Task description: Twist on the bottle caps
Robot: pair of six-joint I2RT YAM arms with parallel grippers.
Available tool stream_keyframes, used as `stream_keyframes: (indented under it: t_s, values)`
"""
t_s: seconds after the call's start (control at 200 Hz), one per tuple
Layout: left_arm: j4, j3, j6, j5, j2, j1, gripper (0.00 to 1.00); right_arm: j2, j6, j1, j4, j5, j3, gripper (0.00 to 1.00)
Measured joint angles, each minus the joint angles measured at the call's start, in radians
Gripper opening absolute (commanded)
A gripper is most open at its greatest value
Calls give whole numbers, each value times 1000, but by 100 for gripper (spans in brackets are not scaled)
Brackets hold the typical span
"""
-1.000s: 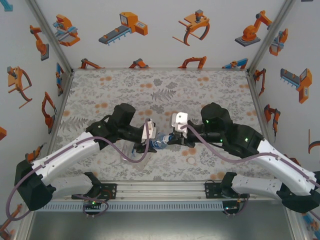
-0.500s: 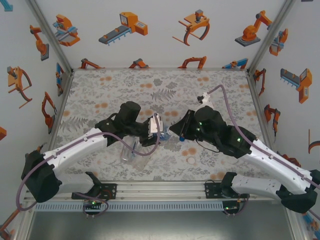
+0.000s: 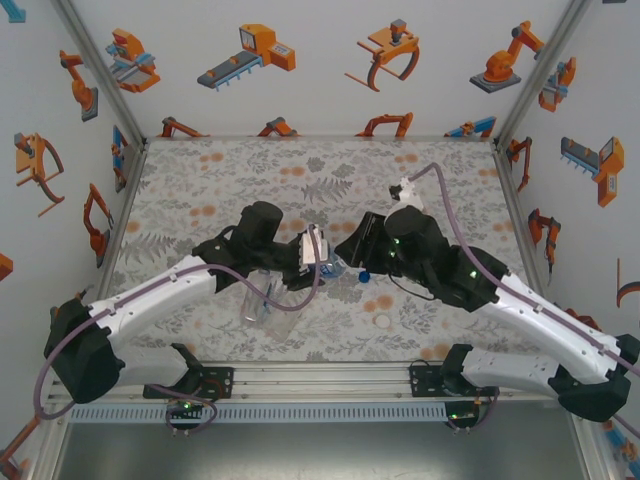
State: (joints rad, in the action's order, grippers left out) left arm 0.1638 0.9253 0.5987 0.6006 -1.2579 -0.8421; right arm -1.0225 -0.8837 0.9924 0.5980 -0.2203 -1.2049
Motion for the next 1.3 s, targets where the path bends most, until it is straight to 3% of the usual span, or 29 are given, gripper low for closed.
stream_keyframes:
  t_s: [0.416, 0.746, 0.991, 1.297]
  values:
    - [-12, 0, -16, 51, 52, -3, 0, 86, 727, 0, -55, 193, -102, 53]
    - [43, 0, -14, 89, 95, -3, 0, 28, 1277, 0, 126, 431, -153, 53]
    - [83, 6, -4, 105, 97, -16, 0, -6, 1458, 0, 209, 497, -194, 52]
    - [114, 6, 16, 107, 97, -17, 0, -6, 1516, 0, 223, 536, -194, 52]
